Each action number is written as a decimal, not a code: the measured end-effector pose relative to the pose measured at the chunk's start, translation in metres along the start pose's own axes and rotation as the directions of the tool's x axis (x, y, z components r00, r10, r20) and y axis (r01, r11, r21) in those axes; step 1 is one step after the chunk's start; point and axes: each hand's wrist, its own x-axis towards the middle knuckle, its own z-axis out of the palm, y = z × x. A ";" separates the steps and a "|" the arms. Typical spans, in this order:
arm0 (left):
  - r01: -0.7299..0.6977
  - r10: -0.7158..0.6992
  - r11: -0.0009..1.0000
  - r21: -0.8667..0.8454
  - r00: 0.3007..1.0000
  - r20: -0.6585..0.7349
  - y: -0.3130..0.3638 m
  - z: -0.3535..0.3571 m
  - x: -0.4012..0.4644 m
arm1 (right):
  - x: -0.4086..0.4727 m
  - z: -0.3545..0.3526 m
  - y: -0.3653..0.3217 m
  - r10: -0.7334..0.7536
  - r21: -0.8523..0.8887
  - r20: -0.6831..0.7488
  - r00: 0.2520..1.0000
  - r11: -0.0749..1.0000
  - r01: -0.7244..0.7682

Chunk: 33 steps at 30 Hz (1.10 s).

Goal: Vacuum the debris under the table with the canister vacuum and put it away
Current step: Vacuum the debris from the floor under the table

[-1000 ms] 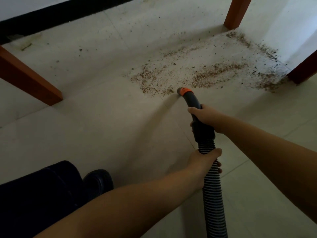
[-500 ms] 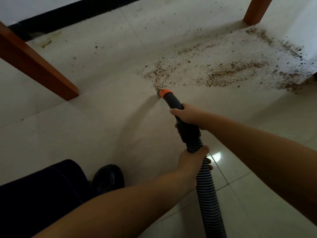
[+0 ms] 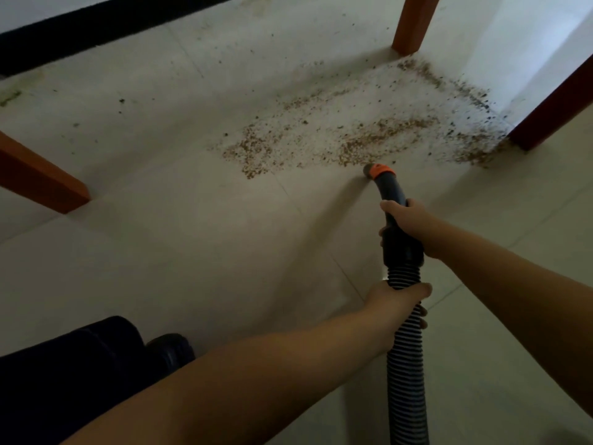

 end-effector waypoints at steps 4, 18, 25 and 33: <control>0.002 -0.002 1.000 0.011 1.000 -0.012 0.013 0.008 0.009 | 0.013 -0.010 -0.003 0.030 0.025 -0.025 0.999 0.999 -0.030; -0.071 0.059 0.989 -0.127 0.994 -0.096 0.019 -0.021 0.003 | 0.015 0.034 -0.034 -0.062 -0.101 0.135 0.989 0.992 0.076; -0.095 0.065 0.980 -0.176 0.984 -0.165 0.017 -0.039 -0.007 | 0.004 0.060 -0.047 -0.099 -0.132 0.256 0.962 0.982 0.136; -0.152 0.084 0.959 -0.240 0.958 -0.274 0.016 -0.073 -0.019 | -0.003 0.112 -0.067 -0.125 -0.220 0.387 0.914 0.950 0.223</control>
